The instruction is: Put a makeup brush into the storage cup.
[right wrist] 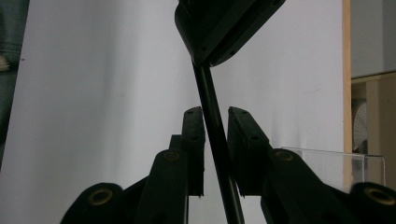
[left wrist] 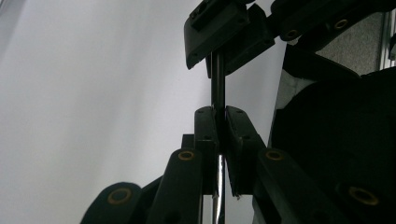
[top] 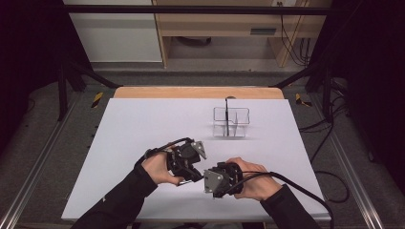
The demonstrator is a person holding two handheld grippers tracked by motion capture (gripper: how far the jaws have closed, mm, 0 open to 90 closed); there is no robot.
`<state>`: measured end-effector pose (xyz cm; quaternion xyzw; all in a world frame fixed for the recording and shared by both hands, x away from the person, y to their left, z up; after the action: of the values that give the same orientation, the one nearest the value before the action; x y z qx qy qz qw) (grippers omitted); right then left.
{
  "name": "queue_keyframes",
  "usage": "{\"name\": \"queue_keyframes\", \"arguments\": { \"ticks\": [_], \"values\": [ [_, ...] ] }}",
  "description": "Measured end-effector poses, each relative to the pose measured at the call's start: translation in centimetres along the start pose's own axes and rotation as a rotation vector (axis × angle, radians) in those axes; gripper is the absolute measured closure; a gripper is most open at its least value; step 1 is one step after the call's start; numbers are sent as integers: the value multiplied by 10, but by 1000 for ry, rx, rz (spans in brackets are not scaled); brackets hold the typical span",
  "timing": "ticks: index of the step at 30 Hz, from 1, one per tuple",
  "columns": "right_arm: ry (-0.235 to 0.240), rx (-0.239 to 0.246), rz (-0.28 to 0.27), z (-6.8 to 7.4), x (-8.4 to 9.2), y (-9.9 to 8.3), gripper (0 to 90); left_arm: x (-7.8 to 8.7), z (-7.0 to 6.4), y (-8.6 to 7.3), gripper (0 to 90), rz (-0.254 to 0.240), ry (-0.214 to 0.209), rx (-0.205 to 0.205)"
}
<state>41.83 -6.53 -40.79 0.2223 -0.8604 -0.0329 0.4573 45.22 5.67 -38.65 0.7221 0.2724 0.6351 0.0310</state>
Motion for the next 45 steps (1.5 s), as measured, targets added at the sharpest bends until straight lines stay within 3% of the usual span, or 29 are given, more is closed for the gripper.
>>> {"name": "queue_keyframes", "arguments": {
  "ticks": [15, 20, 25, 30, 35, 41, 45],
  "values": [
    [23, 45, 9, 0, -2, 0, 826, 2, 4, -1, 829, -13, -2, -3],
    [26, 35, 5, 0, -2, 0, 834, 2, 4, -1, 788, -25, 0, 1],
    [29, -6, -5, 0, -3, -2, 835, 2, 3, -3, 710, -38, 10, -1],
    [28, -15, -2, -3, -5, -7, 835, 10, 11, -4, 529, -133, 81, 6],
    [28, -67, -4, -5, -6, -17, 835, 24, 21, -8, 356, -227, 158, 26],
    [8, -121, 9, -8, -5, -32, 834, 36, 29, -19, 266, -308, 198, 93],
    [-6, -162, 5, -9, -5, -41, 834, 38, 33, -29, 226, -348, 217, 112]
  ]
}}
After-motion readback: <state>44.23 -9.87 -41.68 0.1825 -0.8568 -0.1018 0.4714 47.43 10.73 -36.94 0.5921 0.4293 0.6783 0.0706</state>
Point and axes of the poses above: each handheld gripper's, and its own axes: x roughly backward along the jaws, y roughly out of its top, z roughly to its left, the point moved 4 cm from there along -x, roughly forward along the jaws, and after that the axes turned 7 degrees about x, right-handed, at the moved point
